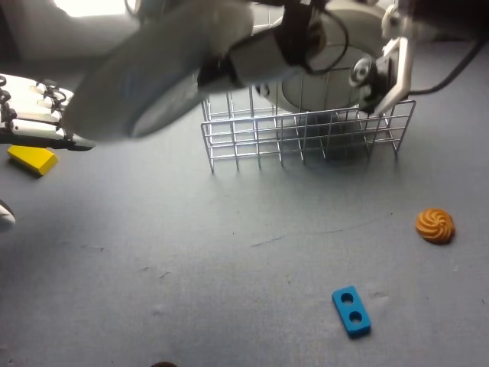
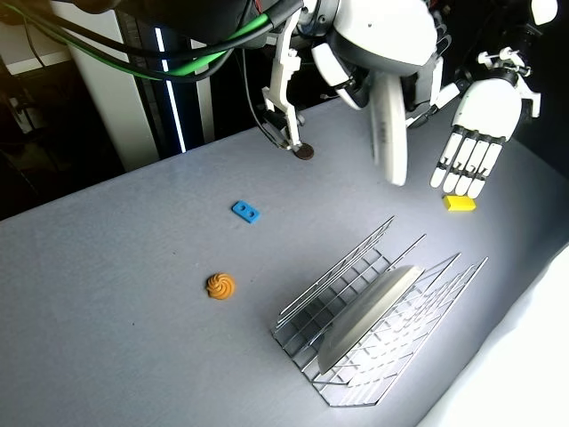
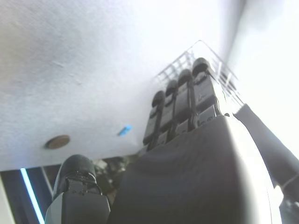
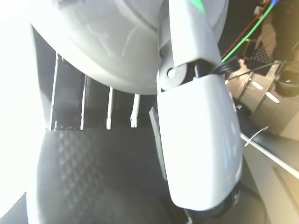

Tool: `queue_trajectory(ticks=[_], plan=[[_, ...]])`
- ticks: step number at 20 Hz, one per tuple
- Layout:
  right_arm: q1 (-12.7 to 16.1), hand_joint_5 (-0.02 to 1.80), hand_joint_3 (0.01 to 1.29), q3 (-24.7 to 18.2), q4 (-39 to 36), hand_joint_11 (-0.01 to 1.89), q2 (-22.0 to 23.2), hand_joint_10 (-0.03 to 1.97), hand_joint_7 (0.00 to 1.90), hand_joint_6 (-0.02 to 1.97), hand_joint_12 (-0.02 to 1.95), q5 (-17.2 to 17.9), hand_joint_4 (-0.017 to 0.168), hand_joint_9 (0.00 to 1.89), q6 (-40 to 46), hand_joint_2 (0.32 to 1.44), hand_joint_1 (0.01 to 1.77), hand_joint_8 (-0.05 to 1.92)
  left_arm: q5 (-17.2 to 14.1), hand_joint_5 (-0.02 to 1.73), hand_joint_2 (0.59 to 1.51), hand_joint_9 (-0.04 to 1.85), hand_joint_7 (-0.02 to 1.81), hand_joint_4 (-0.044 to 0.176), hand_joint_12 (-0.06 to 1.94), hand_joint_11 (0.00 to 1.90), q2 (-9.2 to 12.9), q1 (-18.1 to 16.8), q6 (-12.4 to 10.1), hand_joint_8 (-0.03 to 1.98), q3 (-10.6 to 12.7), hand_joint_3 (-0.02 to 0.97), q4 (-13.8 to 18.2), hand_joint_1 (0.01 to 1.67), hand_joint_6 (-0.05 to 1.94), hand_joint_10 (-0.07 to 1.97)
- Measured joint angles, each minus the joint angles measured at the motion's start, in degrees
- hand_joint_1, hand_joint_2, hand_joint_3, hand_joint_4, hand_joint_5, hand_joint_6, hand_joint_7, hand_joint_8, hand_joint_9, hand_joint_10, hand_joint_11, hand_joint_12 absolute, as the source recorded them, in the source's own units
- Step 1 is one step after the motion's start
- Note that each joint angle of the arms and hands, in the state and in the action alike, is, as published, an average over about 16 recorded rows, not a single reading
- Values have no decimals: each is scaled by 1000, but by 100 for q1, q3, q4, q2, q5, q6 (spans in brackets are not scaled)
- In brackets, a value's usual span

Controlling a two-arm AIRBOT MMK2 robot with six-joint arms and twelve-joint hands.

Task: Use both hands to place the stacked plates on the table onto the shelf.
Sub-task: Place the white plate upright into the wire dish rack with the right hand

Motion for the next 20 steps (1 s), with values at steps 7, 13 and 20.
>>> queue_trajectory(ticks=[7,13,20], plan=[[91,1002,11,133,0,934,42,987,1127,768,1155,67,-5,1089,556,954,1348,713,0,23,1073,15,24,-3,8,17,0,40,0,-1,-4,20,5,18,9,13],[242,991,11,232,0,931,111,1039,1115,805,1143,547,-6,1071,1406,954,1358,718,1,25,1073,18,25,-3,8,17,0,40,0,-1,-13,20,12,18,9,13],[403,982,11,390,0,932,243,1030,1108,820,1140,1054,-7,1069,2423,959,1372,723,2,25,1073,21,24,-3,8,17,0,40,0,-1,-24,19,23,18,9,13]])
